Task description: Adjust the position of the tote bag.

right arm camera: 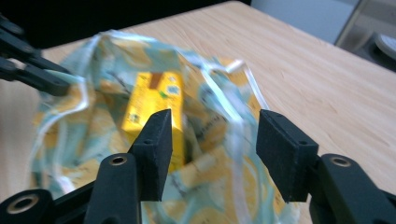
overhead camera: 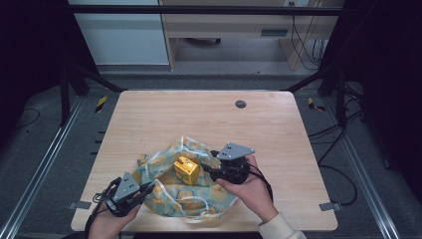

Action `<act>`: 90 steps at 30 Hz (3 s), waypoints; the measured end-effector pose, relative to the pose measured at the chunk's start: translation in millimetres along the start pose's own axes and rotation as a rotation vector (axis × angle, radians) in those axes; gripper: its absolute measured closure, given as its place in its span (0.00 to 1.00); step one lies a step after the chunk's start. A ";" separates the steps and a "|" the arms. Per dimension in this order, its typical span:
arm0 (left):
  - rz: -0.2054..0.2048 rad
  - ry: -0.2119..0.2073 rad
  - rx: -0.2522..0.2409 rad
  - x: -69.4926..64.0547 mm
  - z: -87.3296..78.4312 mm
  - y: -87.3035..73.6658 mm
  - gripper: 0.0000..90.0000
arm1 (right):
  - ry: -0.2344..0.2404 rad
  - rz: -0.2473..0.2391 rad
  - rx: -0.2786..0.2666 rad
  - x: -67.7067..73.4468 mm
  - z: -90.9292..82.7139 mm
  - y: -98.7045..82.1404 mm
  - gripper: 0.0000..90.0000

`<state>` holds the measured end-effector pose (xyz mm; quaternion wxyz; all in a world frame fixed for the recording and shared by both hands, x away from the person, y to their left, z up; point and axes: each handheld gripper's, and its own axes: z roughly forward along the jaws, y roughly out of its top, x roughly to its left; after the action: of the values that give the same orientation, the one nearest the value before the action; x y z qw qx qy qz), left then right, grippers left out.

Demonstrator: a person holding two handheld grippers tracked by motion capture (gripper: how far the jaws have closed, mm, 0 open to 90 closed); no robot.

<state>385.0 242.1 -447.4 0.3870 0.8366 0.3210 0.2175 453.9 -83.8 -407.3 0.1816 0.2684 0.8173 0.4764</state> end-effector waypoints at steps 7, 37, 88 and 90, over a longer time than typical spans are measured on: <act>0.024 -0.015 0.018 -7.4 1.6 -1.1 0.95 | -0.025 -0.002 0.067 -7.5 13.9 -12.4 0.59; 0.101 0.034 0.143 -4.3 12.1 -7.3 0.95 | -0.093 0.046 0.165 -73.1 79.5 40.6 1.00; 0.075 0.154 0.049 -8.6 8.9 -1.6 0.62 | -0.176 0.038 0.192 -67.5 58.5 25.6 0.44; 0.054 0.165 0.005 -6.7 3.8 -0.3 0.59 | -0.170 0.042 0.166 -63.8 47.8 26.9 0.43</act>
<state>382.5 235.6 -450.6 0.3510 0.8251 0.3296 0.2955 537.9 -79.4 -404.1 0.2173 0.3392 0.8298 0.3861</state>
